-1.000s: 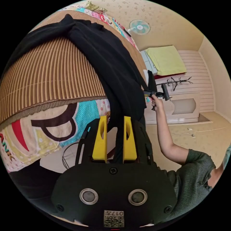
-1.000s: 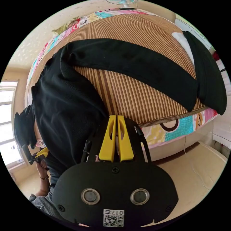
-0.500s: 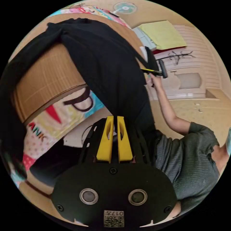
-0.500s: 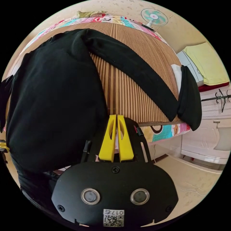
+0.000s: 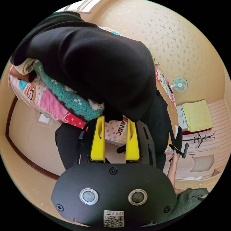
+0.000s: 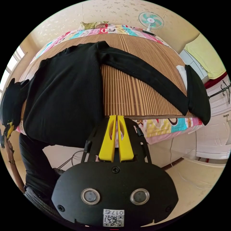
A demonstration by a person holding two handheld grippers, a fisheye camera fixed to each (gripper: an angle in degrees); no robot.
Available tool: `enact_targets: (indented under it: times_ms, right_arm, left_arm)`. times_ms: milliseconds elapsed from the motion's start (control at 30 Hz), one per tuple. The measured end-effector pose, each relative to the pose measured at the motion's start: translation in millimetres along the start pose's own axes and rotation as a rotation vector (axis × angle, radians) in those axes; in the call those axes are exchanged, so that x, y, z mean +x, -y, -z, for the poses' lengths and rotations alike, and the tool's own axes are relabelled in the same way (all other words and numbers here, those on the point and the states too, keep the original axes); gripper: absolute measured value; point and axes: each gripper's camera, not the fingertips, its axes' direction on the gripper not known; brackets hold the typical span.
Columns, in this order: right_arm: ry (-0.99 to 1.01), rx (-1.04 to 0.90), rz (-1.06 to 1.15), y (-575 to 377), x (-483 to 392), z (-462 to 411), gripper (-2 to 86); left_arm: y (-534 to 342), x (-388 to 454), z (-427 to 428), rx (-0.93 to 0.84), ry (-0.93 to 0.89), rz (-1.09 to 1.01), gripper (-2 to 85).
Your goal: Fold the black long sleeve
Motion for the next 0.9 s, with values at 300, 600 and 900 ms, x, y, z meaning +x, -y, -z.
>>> enact_targets:
  times_ms: [300, 600, 900]
  right_arm:
    - [0.302, 0.294, 0.015, -19, 41, 63, 0.4]
    - [0.498, 0.353, 0.170, -14, 57, 12, 0.3]
    - [0.793, 0.328, 0.122, -20, 156, 20, 0.4]
  left_arm:
    - [-31, 12, -35, -0.063, 0.196, -0.034, 4.8]
    - [-71, 181, 91, 0.227, 0.241, -0.439, 3.9]
    - [43, 356, 186, 0.594, 0.097, -0.673, 4.0]
